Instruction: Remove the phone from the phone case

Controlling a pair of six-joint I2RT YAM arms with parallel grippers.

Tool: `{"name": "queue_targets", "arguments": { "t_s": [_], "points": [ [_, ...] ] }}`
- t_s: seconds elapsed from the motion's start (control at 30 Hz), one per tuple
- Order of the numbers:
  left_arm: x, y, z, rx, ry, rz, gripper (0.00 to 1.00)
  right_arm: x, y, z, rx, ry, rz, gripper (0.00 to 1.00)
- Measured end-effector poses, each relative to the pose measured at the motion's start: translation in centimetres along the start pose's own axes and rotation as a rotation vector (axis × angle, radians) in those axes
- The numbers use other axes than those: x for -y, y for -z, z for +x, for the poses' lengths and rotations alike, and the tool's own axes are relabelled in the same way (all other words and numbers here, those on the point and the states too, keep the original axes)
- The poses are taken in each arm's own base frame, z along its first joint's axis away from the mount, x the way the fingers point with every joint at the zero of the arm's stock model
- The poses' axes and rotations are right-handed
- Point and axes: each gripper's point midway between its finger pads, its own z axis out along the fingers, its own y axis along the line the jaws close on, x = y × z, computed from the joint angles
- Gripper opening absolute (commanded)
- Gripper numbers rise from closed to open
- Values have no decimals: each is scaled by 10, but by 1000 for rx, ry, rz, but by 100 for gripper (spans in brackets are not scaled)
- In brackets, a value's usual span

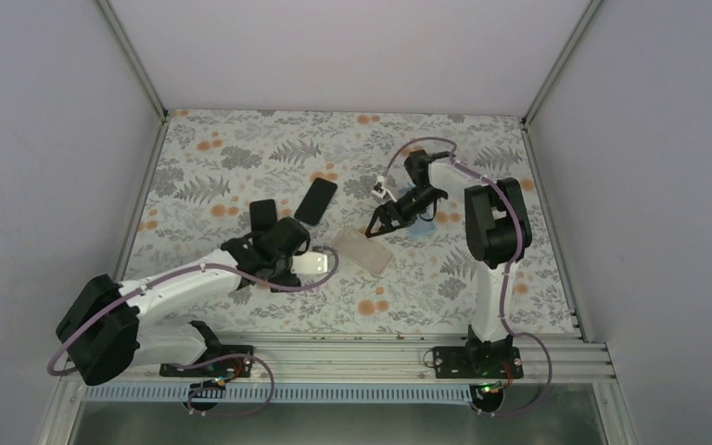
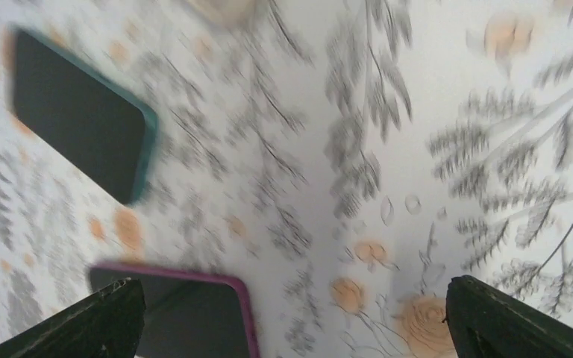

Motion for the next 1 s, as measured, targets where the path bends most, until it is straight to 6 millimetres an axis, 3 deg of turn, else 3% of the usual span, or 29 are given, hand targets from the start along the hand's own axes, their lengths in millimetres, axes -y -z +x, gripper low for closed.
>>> {"name": "queue_targets", "arguments": {
  "t_s": [0.1,0.17,0.23,0.37,0.43,0.5,0.6,0.67,0.8,1.0],
  "points": [
    [-24,27,-29,106,31,22,100,3,18,-19,27,61,83,100],
    [-59,49,-49,195,81,-12,100,3,36,-35,58,121,162,100],
    [-103,72,-57,269,149,-76,100,2,62,-51,102,193,279,100],
    [-186,97,-36,327,304,-179,100,-16,129,-77,230,349,572,100],
    [-224,104,-11,357,407,-203,100,-32,168,-85,332,419,715,100],
    [-254,112,25,412,527,-227,100,-56,201,-76,445,489,808,100],
    [-268,119,87,446,696,-288,100,-78,235,-52,577,537,913,100],
    [-257,116,109,448,777,-317,100,-79,249,-36,651,533,989,100],
    [-238,104,111,452,840,-308,100,-66,252,-15,716,489,1059,100],
    [-248,107,123,439,885,-380,100,-45,251,-16,731,463,1073,100]
  ]
}}
